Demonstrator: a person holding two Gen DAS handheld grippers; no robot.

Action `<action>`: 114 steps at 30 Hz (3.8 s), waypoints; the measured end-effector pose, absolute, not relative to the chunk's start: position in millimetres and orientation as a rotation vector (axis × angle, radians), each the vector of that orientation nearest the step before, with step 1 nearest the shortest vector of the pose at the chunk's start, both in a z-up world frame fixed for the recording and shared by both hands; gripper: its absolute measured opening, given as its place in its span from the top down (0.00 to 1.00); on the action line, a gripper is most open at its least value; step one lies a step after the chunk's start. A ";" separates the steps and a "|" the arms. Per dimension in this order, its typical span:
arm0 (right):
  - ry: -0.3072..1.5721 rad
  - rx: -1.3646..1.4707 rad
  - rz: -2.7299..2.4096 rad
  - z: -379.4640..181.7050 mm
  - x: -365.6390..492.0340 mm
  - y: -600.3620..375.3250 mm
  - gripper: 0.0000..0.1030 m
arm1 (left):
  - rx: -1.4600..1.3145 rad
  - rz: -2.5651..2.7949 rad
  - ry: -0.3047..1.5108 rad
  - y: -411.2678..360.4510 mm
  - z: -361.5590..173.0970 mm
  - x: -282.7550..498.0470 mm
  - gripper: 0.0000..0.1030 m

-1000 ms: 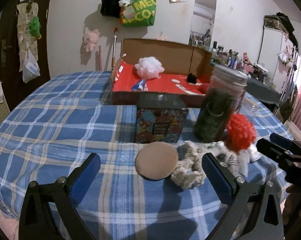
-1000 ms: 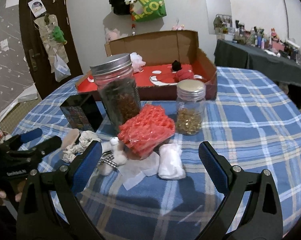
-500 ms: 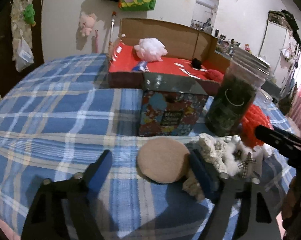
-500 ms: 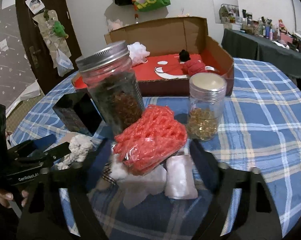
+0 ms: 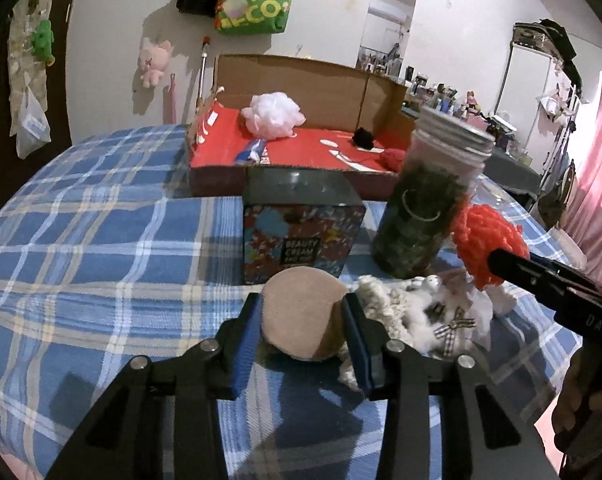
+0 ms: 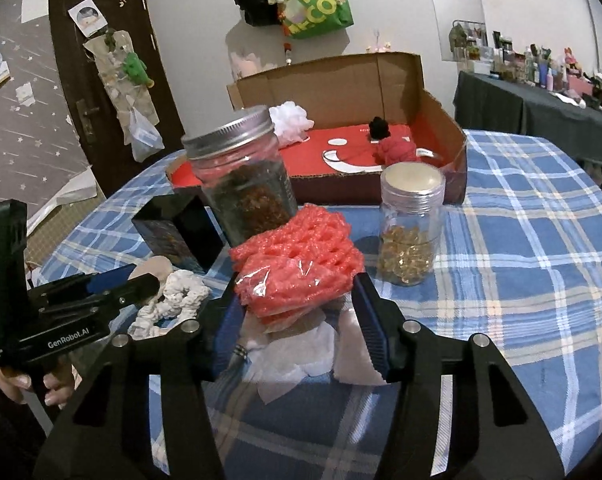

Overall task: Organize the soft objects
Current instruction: 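Carry the beige pad and red mesh netting in both grippers into the box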

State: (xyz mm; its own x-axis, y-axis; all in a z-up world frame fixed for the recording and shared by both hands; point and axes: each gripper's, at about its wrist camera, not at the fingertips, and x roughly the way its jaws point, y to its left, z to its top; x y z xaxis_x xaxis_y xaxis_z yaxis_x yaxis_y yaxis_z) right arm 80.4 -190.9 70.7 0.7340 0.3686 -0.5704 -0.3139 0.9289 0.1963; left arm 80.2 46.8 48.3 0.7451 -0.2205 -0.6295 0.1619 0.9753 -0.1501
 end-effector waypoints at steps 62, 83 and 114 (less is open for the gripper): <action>0.681 0.159 0.216 74.0 70.1 -266.2 0.50 | -0.112 -0.078 0.696 105.5 58.2 85.9 0.59; 0.714 0.168 0.208 83.8 133.7 -300.3 0.50 | -0.097 -0.206 0.695 126.1 68.0 146.4 0.59; 0.629 -0.179 0.319 99.8 165.1 -275.8 0.50 | 0.001 -0.381 0.675 117.6 85.4 186.6 0.59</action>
